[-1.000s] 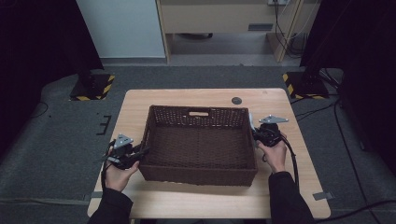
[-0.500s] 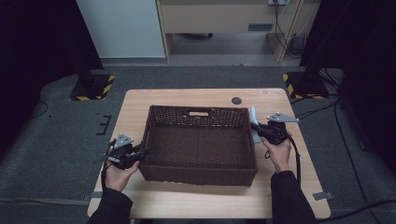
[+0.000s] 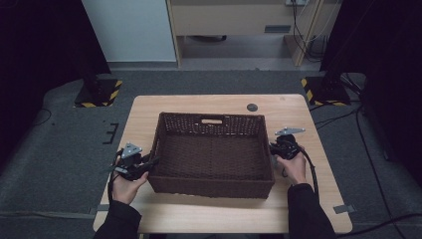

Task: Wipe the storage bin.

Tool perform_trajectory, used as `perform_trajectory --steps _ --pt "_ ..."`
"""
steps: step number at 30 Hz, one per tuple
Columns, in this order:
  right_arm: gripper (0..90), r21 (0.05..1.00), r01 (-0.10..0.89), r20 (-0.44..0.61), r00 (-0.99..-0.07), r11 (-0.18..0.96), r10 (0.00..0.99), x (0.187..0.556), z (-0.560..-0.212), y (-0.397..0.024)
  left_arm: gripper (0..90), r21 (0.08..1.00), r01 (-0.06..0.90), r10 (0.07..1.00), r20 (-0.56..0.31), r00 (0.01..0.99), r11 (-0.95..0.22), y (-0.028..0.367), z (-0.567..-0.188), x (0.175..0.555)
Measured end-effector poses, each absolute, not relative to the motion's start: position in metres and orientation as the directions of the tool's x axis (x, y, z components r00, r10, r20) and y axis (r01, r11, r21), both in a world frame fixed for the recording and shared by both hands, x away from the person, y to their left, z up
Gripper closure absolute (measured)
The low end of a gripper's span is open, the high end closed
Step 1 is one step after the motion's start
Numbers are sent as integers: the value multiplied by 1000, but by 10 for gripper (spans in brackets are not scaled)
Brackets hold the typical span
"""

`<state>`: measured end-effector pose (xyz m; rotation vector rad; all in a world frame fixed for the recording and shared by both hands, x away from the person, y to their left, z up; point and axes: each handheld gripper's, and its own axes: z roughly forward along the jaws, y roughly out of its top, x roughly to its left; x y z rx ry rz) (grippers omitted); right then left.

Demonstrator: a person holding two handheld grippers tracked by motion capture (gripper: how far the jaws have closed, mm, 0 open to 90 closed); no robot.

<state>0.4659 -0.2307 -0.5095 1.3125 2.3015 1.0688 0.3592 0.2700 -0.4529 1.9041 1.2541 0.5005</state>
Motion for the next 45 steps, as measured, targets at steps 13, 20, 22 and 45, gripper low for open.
perform_trajectory --steps 13,20,22,45 --pt "838 855 469 100 -568 221 817 451 -466 -243 678 781 596 908 -94 409 -188 268 -451 360" --pt "838 723 599 86 -573 345 815 455 -504 -237 685 779 597 908 -90 409 -191 268 -451 362" --pt "838 706 617 95 -569 348 817 455 -508 -237 686 779 597 908 -89 410 -193 268 -451 362" --pt "838 702 603 90 -602 378 793 443 -511 -235 651 793 586 905 -111 410 -168 272 -453 369"
